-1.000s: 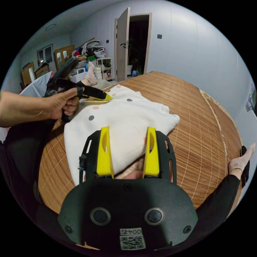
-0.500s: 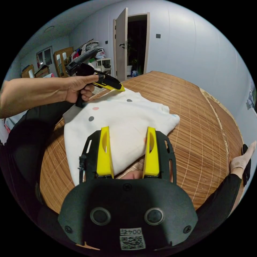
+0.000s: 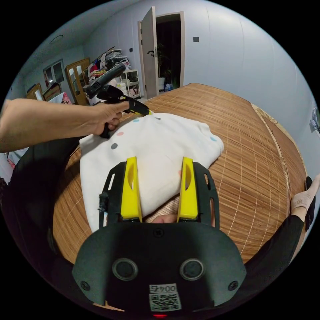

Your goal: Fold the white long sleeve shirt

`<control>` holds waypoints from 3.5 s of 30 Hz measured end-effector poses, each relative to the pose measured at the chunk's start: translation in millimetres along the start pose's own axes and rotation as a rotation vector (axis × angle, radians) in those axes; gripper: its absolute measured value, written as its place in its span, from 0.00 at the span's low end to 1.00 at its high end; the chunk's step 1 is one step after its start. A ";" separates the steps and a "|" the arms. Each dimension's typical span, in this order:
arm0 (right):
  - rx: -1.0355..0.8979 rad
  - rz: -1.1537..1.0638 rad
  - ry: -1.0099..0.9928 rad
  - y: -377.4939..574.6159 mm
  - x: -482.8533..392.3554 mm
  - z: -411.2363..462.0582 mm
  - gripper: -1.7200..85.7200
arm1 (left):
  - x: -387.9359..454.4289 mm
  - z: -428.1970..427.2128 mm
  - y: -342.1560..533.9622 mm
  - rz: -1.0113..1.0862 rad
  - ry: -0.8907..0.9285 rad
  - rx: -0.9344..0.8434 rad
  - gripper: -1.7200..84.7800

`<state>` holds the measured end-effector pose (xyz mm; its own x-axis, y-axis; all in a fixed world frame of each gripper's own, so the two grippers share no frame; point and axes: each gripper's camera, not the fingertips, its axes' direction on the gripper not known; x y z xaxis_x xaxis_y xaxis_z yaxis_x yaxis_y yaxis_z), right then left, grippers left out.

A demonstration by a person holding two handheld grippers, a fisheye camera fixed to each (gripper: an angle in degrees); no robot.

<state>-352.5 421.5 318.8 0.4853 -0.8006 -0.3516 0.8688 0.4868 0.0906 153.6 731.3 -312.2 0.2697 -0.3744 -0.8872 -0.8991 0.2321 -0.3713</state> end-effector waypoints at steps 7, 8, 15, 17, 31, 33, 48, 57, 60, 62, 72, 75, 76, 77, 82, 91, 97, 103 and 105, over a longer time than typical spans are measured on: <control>0.001 0.002 -0.001 -5.7 25.6 -5.0 0.23 | -5.2 -51.9 14.0 -0.063 0.103 0.158 0.11; 0.002 0.003 -0.001 -6.8 30.6 -6.0 0.23 | 12.4 -67.0 19.4 -0.002 0.065 0.213 0.11; 0.003 0.006 -0.003 -12.8 61.1 -12.5 0.23 | 129.5 -41.9 39.3 0.427 -0.094 0.159 0.14; 0.005 0.006 -0.005 -14.9 73.6 -15.4 0.23 | 127.7 -6.4 32.6 0.393 -0.122 0.033 0.18; 0.144 0.412 -0.266 -22.4 227.1 -70.9 0.25 | 132.7 10.5 38.7 0.352 -0.040 0.061 0.20; 0.112 0.543 -0.341 -22.0 271.8 -73.5 0.25 | 133.7 11.3 39.9 0.351 -0.033 0.065 0.20; -0.083 0.806 -0.742 -35.1 418.6 8.7 0.16 | 144.6 15.9 47.8 0.341 -0.014 0.076 0.19; -0.135 0.737 -0.620 -39.4 417.0 16.9 0.07 | 148.7 17.2 51.5 0.317 -0.015 0.078 0.18; -0.118 0.725 -0.542 -39.7 416.0 5.4 0.09 | 151.5 17.3 53.6 0.320 -0.013 0.079 0.18; -0.042 0.711 -0.448 -40.5 415.2 -17.4 0.09 | 153.8 17.4 55.3 0.322 -0.013 0.079 0.18; 0.017 0.301 -0.386 -104.1 313.2 -4.2 0.11 | 163.9 17.5 62.6 0.328 -0.025 0.080 0.18; -0.058 0.255 -0.312 -118.1 287.6 22.0 0.14 | 165.9 17.3 64.8 0.328 -0.024 0.080 0.18; -0.099 0.257 -0.268 -120.0 281.1 32.3 0.14 | 166.4 17.2 65.6 0.328 -0.023 0.080 0.18; -0.127 0.266 -0.243 -120.0 276.4 39.6 0.14 | 167.2 17.1 66.4 0.327 -0.023 0.079 0.18; -0.120 0.313 -0.218 -108.7 268.6 36.2 0.16 | 169.2 16.2 70.3 0.326 -0.020 0.079 0.18; -0.081 0.154 -0.313 -78.7 195.9 -13.6 0.09 | 172.1 13.7 78.4 0.327 -0.023 0.082 0.18; -0.134 0.054 -0.222 -62.2 154.9 7.5 0.08 | 170.1 11.5 83.6 0.325 -0.022 0.082 0.18; -0.124 0.063 -0.204 -56.3 135.9 -26.8 0.11 | 163.4 7.8 88.2 0.318 -0.010 0.082 0.18; -0.114 0.041 -0.224 -53.3 123.5 -41.2 0.10 | 161.6 6.3 90.1 0.320 -0.010 0.085 0.18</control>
<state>-343.0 311.0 232.1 0.5406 -0.8307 -0.1332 0.8374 0.5465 -0.0097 118.3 697.5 -490.8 -0.0186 -0.2619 -0.9649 -0.9070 0.4106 -0.0940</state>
